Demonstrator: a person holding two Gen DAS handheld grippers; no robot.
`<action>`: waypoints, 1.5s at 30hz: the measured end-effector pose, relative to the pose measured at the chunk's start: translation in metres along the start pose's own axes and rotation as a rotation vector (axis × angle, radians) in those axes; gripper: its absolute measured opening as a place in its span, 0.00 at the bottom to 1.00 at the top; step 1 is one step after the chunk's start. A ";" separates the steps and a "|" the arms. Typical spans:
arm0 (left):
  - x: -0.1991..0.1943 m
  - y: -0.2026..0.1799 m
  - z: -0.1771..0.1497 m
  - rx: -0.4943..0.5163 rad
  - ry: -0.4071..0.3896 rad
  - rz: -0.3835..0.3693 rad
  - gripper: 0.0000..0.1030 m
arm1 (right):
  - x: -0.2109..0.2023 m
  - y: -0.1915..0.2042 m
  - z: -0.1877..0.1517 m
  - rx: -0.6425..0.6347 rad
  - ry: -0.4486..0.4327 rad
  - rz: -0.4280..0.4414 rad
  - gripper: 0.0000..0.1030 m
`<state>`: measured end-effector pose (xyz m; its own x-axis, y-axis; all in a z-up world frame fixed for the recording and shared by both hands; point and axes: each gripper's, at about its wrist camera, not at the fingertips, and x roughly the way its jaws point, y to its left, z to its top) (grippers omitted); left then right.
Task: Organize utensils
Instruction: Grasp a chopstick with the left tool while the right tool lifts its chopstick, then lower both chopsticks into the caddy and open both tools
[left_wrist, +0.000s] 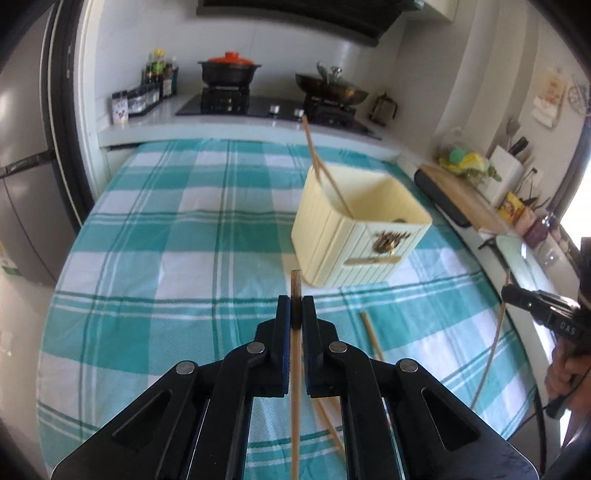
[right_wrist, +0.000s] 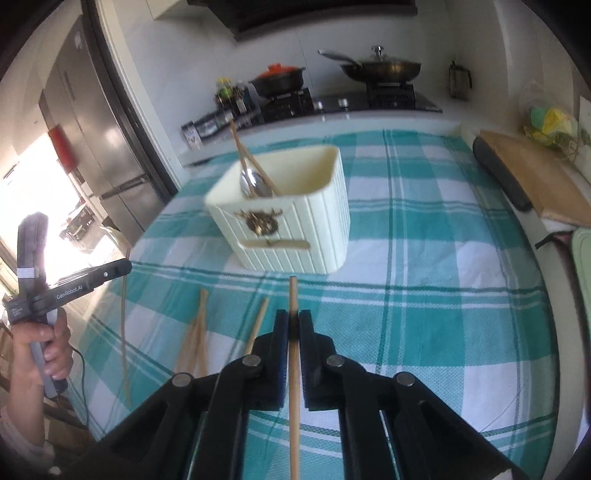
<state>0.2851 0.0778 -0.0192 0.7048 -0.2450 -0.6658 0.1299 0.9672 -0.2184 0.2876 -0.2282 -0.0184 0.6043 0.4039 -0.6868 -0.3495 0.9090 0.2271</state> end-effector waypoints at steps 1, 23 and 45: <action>-0.010 -0.002 0.004 0.002 -0.026 -0.012 0.03 | -0.012 0.006 0.002 -0.014 -0.033 0.001 0.05; -0.057 -0.026 0.101 -0.026 -0.278 -0.142 0.03 | -0.068 0.043 0.086 -0.116 -0.329 -0.028 0.05; 0.125 -0.044 0.176 -0.032 -0.016 -0.066 0.04 | 0.110 0.012 0.186 -0.072 -0.004 -0.015 0.06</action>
<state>0.4904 0.0164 0.0328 0.7061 -0.3068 -0.6381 0.1544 0.9463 -0.2841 0.4836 -0.1533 0.0373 0.6131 0.3904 -0.6867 -0.3909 0.9054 0.1657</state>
